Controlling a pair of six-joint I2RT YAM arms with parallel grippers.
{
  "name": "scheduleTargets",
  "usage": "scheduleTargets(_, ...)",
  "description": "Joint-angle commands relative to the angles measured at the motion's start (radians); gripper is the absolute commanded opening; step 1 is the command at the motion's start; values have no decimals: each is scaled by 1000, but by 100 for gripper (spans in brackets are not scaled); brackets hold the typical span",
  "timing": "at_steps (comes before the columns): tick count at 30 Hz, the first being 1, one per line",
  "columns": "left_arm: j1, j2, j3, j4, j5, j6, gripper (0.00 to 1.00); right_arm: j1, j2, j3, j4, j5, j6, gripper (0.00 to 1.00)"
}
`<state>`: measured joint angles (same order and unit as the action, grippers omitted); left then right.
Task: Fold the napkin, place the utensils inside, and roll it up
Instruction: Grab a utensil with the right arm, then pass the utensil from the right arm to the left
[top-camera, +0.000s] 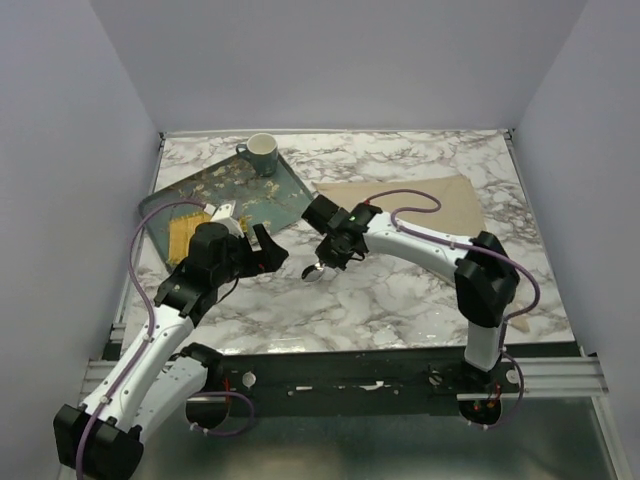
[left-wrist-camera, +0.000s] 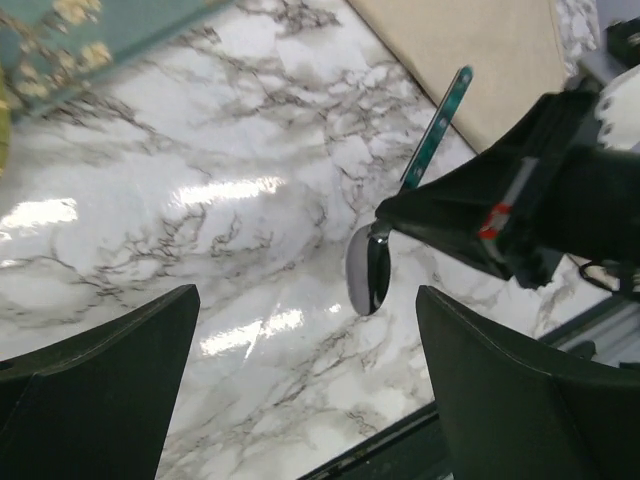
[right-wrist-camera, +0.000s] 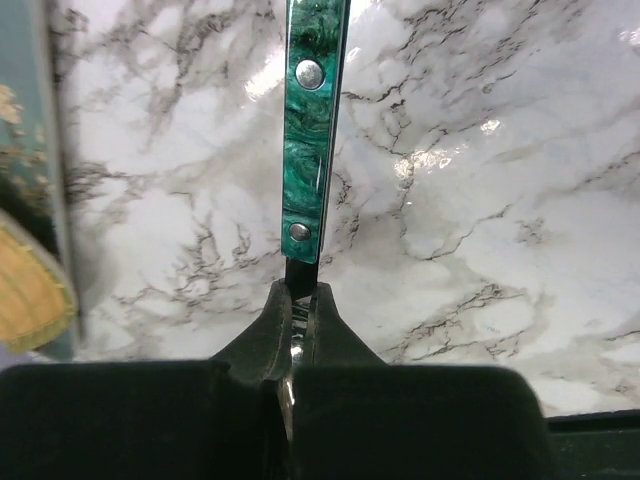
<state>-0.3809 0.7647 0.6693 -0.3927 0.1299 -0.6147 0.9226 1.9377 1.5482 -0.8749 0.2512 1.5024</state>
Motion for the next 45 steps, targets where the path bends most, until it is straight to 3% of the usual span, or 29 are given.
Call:
scheduleTargets(1, 2, 50, -77, 172, 218, -111, 99, -31, -137, -114, 99, 68, 77, 1)
scheduleTargets(6, 2, 128, -132, 334, 342, -181, 99, -34, -230, -174, 111, 100, 105, 1)
scheduleTargets(13, -16, 254, -143, 428, 386, -226, 98, -47, -267, -181, 134, 66, 98, 1)
scheduleTargets(20, -53, 370, -106, 463, 398, -209, 84, -47, -318, -217, 178, 34, 94, 1)
scheduleTargets(29, -64, 455, -79, 545, 453, -232, 50, -47, -353, -275, 221, 14, 45, 1)
scheduleTargets(32, -62, 470, -68, 571, 473, -237, 32, -47, -356, -277, 221, -3, -8, 1)
scheduleTargets(33, -62, 482, -63, 572, 481, -237, 21, -48, -362, -283, 223, -6, -16, 1)
scheduleTargets(39, -72, 498, -43, 581, 511, -255, 0, -51, -411, -335, 261, 31, -70, 1)
scheduleTargets(42, -72, 479, 15, 423, 433, -142, 0, -68, -407, -289, 277, 16, -305, 31)
scheduleTargets(43, -72, 475, 33, 378, 407, -102, 0, -68, -405, -277, 289, 13, -525, 55)
scheduleTargets(45, -72, 472, 91, 239, 340, 27, 0, -68, -407, -252, 310, -41, -780, 64)
